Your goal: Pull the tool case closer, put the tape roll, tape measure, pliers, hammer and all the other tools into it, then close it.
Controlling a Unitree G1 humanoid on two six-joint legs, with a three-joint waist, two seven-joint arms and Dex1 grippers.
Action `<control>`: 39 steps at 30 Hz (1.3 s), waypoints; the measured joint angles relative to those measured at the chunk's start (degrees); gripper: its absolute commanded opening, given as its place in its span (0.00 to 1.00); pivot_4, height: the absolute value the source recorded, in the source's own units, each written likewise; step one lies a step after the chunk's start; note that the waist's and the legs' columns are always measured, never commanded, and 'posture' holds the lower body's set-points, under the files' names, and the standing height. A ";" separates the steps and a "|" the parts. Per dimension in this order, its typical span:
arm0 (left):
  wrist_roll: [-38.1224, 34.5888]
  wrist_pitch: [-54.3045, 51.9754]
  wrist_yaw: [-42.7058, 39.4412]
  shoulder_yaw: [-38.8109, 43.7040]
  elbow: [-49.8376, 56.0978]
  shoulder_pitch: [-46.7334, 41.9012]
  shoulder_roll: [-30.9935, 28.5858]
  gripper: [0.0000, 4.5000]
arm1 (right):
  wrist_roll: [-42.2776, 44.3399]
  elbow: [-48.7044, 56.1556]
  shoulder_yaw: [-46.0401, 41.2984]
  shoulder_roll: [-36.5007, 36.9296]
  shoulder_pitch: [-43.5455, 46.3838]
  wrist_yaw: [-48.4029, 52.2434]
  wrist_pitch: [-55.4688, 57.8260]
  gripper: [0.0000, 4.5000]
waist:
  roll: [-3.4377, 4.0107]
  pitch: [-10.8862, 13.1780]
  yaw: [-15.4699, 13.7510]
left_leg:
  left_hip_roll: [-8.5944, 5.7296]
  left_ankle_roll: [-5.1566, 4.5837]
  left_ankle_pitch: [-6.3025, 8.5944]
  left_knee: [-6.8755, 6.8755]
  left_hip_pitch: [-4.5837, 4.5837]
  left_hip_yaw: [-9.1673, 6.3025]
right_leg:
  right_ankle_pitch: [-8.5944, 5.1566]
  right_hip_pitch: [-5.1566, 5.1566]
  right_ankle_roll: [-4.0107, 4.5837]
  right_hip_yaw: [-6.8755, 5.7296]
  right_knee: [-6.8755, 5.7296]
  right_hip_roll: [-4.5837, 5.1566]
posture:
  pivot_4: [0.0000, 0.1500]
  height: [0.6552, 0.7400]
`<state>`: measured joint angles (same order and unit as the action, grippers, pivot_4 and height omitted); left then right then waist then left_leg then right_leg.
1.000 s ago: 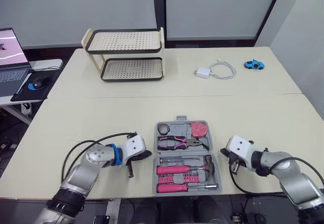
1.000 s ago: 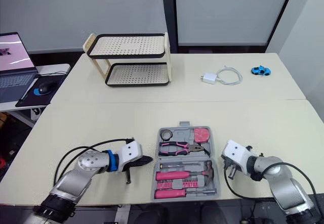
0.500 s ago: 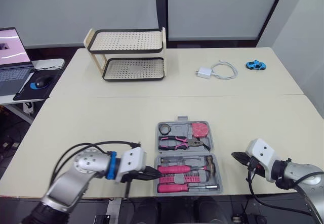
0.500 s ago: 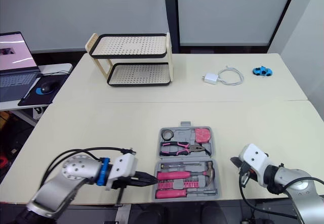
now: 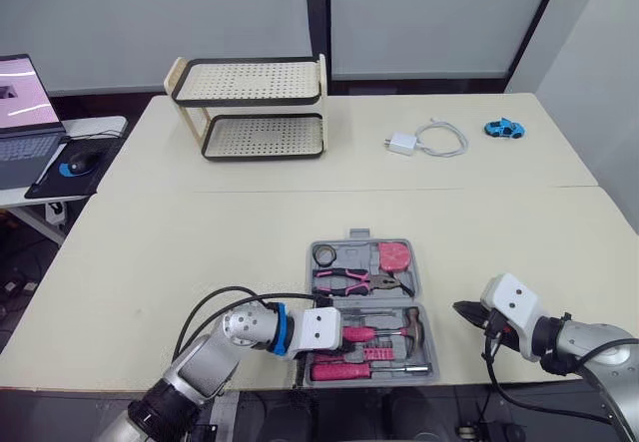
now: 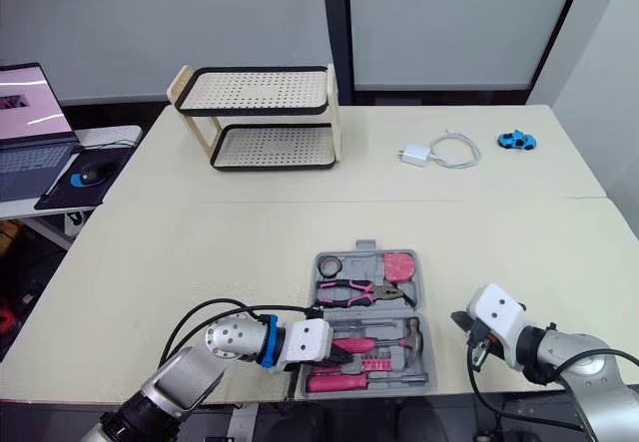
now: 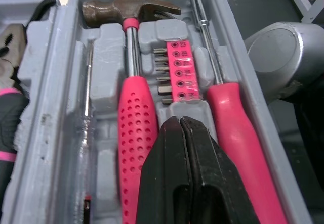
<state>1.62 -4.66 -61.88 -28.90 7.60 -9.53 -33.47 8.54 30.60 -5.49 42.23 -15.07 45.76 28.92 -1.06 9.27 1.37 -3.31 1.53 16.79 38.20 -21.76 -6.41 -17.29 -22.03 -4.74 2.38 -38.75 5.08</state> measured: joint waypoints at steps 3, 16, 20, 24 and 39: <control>0.46 1.34 0.01 -0.27 -0.44 -0.01 0.06 0.00 | -0.03 0.10 0.00 0.02 -0.08 -0.01 0.02 0.00 | 0.00 0.00 0.00 | 0.00 0.00 0.00 0.00 0.00 0.00 | 0.00 0.00 0.00 0.00 0.00 0.00 | 1.00 1.00; 1.55 2.67 -1.38 -2.14 -1.24 -0.96 0.31 0.00 | -0.27 0.10 0.00 0.27 0.00 -0.07 0.02 0.00 | 0.00 -0.01 0.03 | 0.00 0.00 0.00 0.00 0.01 0.00 | 0.00 0.01 0.00 0.00 0.00 0.00 | 1.00 1.00; 1.75 2.43 -1.46 -2.22 -1.36 -1.14 0.51 0.00 | -0.22 0.10 0.00 0.34 0.03 -0.04 0.09 0.00 | 0.00 -0.01 0.03 | 0.00 0.00 0.00 0.00 0.01 0.00 | 0.00 0.01 0.00 0.00 0.00 0.00 | 1.00 1.00; 1.81 1.66 -1.75 -2.25 -1.37 -1.37 0.48 0.00 | 4.75 0.79 -1.24 -0.79 1.61 -0.07 6.81 0.04 | 0.00 -0.01 0.05 | 0.01 0.00 0.00 0.01 0.02 -0.01 | 0.00 0.03 0.00 0.00 -0.01 0.00 | 1.00 1.00; 2.84 1.64 -2.44 -4.58 -4.14 -4.20 2.18 0.00 | 21.80 -8.85 -3.89 -7.27 30.26 -11.16 45.67 1.00 | 0.14 -0.18 -0.45 | -0.08 -0.02 -0.01 0.04 0.11 -0.02 | 0.00 0.17 0.00 -0.01 0.03 0.06 | 1.00 1.00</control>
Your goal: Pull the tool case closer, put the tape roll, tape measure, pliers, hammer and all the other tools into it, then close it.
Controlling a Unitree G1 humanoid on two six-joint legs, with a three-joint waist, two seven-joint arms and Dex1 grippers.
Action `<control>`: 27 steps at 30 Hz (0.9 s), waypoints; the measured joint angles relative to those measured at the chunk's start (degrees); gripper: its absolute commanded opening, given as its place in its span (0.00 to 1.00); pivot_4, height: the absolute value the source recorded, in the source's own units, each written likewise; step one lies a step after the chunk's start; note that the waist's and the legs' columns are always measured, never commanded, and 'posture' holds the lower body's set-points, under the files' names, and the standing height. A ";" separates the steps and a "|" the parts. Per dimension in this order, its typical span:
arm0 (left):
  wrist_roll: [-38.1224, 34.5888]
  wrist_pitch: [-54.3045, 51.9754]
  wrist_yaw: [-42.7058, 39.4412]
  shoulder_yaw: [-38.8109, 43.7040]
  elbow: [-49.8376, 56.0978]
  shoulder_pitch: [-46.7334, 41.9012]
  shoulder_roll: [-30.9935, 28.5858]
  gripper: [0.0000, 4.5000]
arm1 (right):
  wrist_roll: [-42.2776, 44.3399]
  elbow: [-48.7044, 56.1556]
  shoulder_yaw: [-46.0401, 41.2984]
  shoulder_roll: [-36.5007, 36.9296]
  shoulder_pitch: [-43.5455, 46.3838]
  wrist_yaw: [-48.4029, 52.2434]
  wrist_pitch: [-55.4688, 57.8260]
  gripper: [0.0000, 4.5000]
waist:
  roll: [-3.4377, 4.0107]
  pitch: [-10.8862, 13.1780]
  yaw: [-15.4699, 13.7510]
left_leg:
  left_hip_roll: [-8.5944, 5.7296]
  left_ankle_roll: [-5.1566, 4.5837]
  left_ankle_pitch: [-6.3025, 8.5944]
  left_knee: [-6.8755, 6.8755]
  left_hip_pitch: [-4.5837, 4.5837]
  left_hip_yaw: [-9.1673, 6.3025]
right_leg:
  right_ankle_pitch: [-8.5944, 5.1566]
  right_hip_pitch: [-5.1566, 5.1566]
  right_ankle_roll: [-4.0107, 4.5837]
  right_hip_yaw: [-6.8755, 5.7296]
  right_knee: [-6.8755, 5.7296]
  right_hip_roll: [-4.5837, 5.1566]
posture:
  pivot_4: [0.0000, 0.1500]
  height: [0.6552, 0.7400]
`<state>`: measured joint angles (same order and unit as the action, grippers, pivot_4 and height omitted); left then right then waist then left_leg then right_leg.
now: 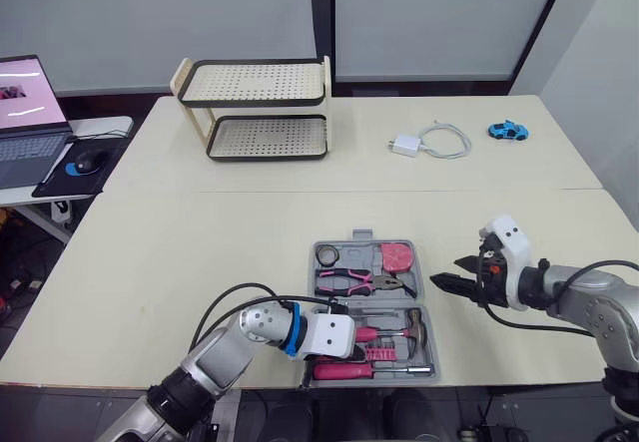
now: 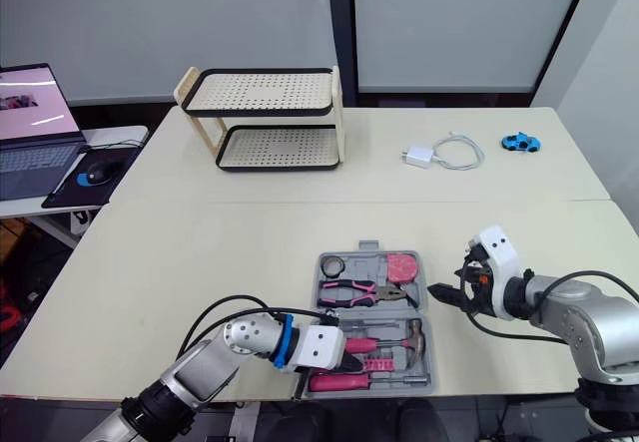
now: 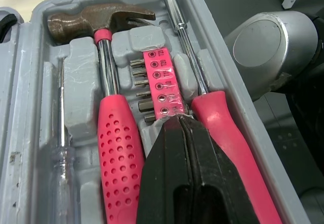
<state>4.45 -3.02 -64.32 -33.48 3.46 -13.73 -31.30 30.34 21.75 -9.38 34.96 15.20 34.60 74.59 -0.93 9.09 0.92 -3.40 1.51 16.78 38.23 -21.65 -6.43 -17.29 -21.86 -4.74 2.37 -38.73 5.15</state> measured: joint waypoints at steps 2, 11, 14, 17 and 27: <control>0.09 0.00 -0.01 -0.11 -0.05 -0.08 0.11 0.00 | -0.13 -2.07 0.54 -2.38 2.51 -2.63 1.69 1.00 | 0.04 -0.02 -0.20 | -0.01 0.00 0.00 0.01 0.00 -0.01 | 0.00 -0.01 0.00 -0.01 -0.01 0.01 | 1.00 1.00; 0.15 -0.09 -0.01 0.02 0.44 0.25 -0.20 0.00 | -3.60 -12.48 -0.14 -13.47 8.33 -13.37 0.96 1.00 | 0.05 -0.07 -0.23 | 0.00 0.00 -0.01 -0.01 -0.04 0.01 | 0.00 -0.19 0.00 0.03 -0.12 0.01 | 1.00 1.00; 0.15 -0.09 -0.08 0.19 0.69 0.37 -0.69 0.00 | -4.35 -14.10 -0.06 -15.12 8.05 -14.20 -1.32 1.00 | 0.07 -0.09 0.28 | 0.04 0.00 -0.01 -0.04 -0.03 0.01 | 0.00 -0.21 0.00 0.02 -0.15 -0.03 | 1.00 1.00; 0.14 -0.09 -0.10 0.32 0.92 0.56 -1.00 0.00 | -4.50 -16.94 0.04 -16.28 8.26 -14.65 -3.56 1.00 | 0.11 -0.10 0.66 | 0.04 0.00 -0.01 -0.06 -0.01 0.01 | 0.00 -0.21 0.00 0.02 -0.17 -0.04 | 1.00 1.00; 0.15 -0.21 -0.05 0.61 1.57 1.35 -1.36 0.00 | -4.56 -26.25 1.60 -19.45 11.60 -14.58 -9.04 1.00 | 0.16 -0.14 0.94 | 0.07 0.00 -0.01 -0.10 0.00 0.00 | 0.00 -0.25 0.01 0.03 -0.19 -0.06 | 1.00 1.00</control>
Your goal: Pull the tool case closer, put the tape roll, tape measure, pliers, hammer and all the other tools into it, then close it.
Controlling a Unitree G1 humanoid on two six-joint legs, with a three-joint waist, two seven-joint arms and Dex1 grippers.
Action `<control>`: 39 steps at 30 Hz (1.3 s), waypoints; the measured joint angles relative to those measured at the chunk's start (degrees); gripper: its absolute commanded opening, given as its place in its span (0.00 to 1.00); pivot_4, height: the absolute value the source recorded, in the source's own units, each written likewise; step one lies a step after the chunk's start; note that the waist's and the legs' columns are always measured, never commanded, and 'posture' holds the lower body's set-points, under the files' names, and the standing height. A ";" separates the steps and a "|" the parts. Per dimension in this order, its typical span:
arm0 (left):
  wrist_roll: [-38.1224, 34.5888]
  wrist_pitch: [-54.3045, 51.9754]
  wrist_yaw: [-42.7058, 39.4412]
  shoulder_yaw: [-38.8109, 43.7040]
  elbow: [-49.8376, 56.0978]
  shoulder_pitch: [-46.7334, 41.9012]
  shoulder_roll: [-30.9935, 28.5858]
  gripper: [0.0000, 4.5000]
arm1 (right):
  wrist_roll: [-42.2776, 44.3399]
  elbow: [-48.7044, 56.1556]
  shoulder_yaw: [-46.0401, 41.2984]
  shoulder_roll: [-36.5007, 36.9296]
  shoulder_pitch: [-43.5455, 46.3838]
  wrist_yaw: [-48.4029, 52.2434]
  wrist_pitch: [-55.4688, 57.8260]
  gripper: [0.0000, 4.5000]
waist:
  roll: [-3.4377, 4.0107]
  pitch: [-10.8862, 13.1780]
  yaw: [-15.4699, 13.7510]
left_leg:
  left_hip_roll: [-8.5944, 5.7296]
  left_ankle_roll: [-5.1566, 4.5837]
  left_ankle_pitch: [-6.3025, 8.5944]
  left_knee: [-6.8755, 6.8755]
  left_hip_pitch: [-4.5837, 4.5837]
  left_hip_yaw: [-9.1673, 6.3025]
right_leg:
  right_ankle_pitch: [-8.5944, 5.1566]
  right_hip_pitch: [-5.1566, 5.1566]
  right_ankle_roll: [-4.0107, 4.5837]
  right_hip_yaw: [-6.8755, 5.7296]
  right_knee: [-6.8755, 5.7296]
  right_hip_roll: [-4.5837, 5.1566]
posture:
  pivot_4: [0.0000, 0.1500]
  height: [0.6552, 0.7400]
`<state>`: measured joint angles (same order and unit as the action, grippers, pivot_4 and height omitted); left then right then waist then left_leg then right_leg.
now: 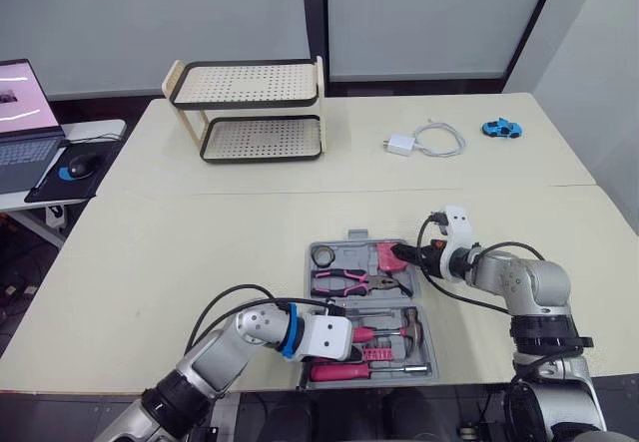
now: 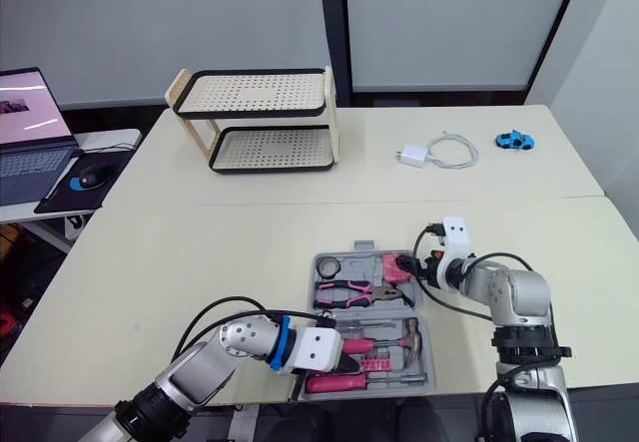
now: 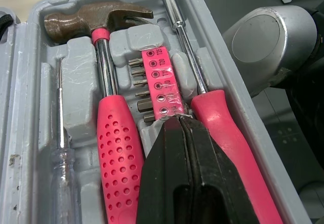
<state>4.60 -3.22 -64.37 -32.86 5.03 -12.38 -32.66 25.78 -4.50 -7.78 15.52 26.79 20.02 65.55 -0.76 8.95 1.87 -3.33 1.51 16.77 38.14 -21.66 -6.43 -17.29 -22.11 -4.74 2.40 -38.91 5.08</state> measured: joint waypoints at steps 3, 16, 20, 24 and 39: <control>0.00 0.00 -0.01 0.00 -0.04 -0.01 -0.06 0.00 | 0.11 -1.29 0.17 -0.48 0.76 0.49 -0.32 1.00 | 0.02 -0.03 0.01 | 0.01 0.00 0.00 0.00 0.00 0.00 | 0.00 0.00 0.00 0.00 0.00 0.00 | 1.00 1.00; 0.01 1.32 -0.30 -0.29 -0.35 -0.18 -1.25 0.00 | 0.97 -9.12 -0.54 -2.19 2.38 7.02 -6.94 1.00 | 0.04 -0.22 0.24 | 0.06 0.00 0.00 -0.11 0.17 0.02 | 0.00 0.05 0.00 0.04 0.00 -0.06 | 1.00 1.00; 0.01 1.97 -0.53 -0.29 -0.53 -0.18 -1.55 0.00 | 2.24 -9.24 -1.41 -2.24 1.81 9.61 -8.52 1.00 | 0.05 -0.22 0.58 | 0.08 0.00 0.00 -0.14 0.18 0.02 | 0.00 0.04 0.00 0.04 -0.01 -0.08 | 1.00 1.00; 0.01 2.38 -1.02 -0.29 -0.70 -0.20 -1.72 0.00 | 2.73 -8.39 -1.64 -2.38 1.27 11.65 -9.43 1.00 | 0.05 -0.22 0.94 | 0.10 0.00 0.00 -0.17 0.19 0.01 | 0.00 0.04 0.00 0.04 -0.01 -0.09 | 1.00 1.00; 0.00 2.38 -1.51 -0.18 -0.70 -0.06 -2.05 0.00 | 4.64 0.13 1.90 1.08 -2.00 20.63 -13.50 1.00 | 0.06 -0.22 1.34 | 0.12 -0.01 0.01 -0.18 0.21 0.01 | 0.00 0.03 0.00 0.05 0.00 -0.10 | 1.00 1.00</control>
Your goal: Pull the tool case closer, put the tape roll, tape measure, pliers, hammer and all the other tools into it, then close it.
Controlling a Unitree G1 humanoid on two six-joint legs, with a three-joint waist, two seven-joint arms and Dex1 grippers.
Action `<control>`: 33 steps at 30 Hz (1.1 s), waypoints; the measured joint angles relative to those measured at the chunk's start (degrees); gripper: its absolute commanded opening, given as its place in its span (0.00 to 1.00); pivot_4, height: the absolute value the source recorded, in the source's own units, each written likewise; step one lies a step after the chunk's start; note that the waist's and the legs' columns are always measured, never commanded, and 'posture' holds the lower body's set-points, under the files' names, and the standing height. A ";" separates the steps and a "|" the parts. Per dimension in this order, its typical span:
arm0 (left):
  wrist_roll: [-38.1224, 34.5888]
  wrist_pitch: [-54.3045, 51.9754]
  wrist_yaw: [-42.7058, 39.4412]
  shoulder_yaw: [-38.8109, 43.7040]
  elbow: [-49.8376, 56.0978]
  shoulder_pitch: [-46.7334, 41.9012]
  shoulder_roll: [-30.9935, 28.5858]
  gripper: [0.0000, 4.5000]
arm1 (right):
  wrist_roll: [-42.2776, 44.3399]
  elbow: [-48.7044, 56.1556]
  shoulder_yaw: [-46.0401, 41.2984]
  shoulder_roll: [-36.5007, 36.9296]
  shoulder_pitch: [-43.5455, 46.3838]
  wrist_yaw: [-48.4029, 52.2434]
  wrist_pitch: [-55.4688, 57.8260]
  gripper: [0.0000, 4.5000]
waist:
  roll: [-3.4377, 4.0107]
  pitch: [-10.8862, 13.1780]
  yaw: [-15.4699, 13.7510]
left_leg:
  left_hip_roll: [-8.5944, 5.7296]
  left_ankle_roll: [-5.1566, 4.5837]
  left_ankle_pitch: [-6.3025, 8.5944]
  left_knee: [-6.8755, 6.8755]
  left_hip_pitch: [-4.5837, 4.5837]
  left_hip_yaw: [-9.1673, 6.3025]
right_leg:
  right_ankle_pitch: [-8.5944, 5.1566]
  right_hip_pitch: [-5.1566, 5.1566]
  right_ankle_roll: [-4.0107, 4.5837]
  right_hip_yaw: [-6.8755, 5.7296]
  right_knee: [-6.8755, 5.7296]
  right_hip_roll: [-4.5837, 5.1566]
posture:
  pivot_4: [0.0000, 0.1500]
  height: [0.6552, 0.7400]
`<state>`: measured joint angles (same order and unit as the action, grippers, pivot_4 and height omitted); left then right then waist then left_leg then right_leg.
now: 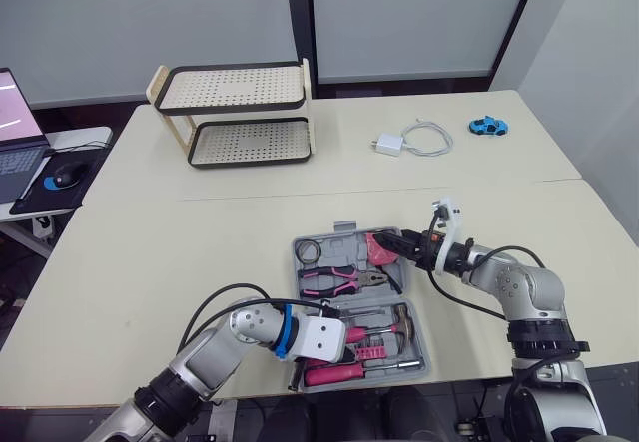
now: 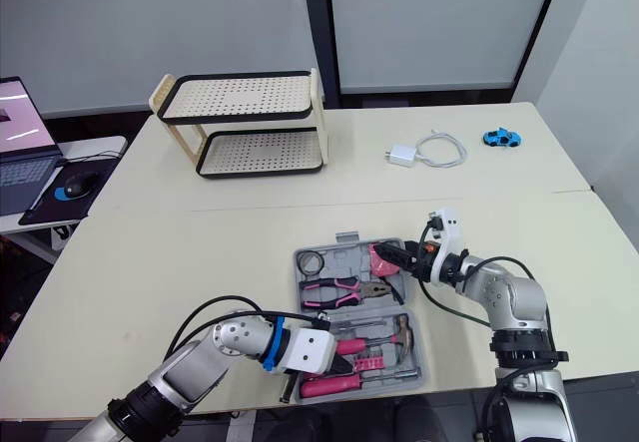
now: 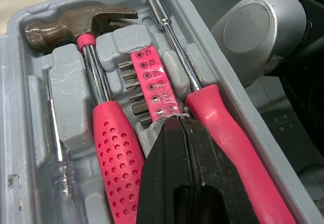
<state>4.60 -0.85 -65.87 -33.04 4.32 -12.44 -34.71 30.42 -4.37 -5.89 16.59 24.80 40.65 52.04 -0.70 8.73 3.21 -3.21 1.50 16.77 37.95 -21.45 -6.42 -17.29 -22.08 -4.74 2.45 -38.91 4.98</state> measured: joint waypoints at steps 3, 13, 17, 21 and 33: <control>0.00 0.00 0.04 0.02 0.09 0.15 -0.10 0.00 | -0.07 1.42 1.09 0.48 -0.35 0.99 -1.59 1.00 | 0.00 0.00 0.00 | 0.00 0.00 0.00 0.00 0.00 -0.01 | 0.00 0.00 0.00 0.00 0.00 0.00 | 1.00 1.00; 0.00 0.00 0.43 0.50 0.40 0.57 -0.12 0.00 | -0.11 8.92 6.26 5.07 -2.62 4.66 -5.50 1.00 | -0.01 0.00 -0.10 | 0.01 0.00 0.00 -0.01 -0.01 -0.02 | 0.00 0.00 0.00 -0.02 0.04 0.00 | 1.00 1.00; -1.10 -1.31 0.52 1.45 0.92 1.04 -0.11 0.00 | -0.31 12.71 7.99 8.01 -4.61 5.75 -7.31 1.00 | -0.01 0.01 -0.15 | 0.00 0.00 0.00 -0.01 -0.02 -0.03 | 0.00 0.01 0.00 -0.02 0.05 0.00 | 1.00 1.00; -4.75 -4.91 -0.38 3.96 2.50 2.49 -1.64 0.00 | -0.66 15.69 9.27 10.08 -6.05 6.34 -8.67 1.00 | -0.02 0.04 -0.15 | 0.01 0.00 0.00 0.00 -0.05 -0.03 | 0.00 -0.03 0.00 -0.02 0.05 0.00 | 1.00 1.00; -17.42 -15.09 -8.60 18.57 6.15 8.37 -17.80 0.00 | -2.60 30.85 11.63 22.19 -14.24 11.46 -12.98 1.00 | -0.05 0.22 -0.93 | -0.04 0.00 0.00 0.02 -0.33 -0.04 | -0.01 -0.17 -0.01 -0.07 0.21 0.07 | 1.00 1.00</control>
<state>-12.82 -15.93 -74.47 -14.47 10.48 -4.07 -52.51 27.82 26.48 5.74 38.78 10.56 52.11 39.06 -0.76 8.95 2.28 -3.25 1.50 16.78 37.98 -21.77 -6.46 -17.30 -22.25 -4.74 2.38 -38.71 5.05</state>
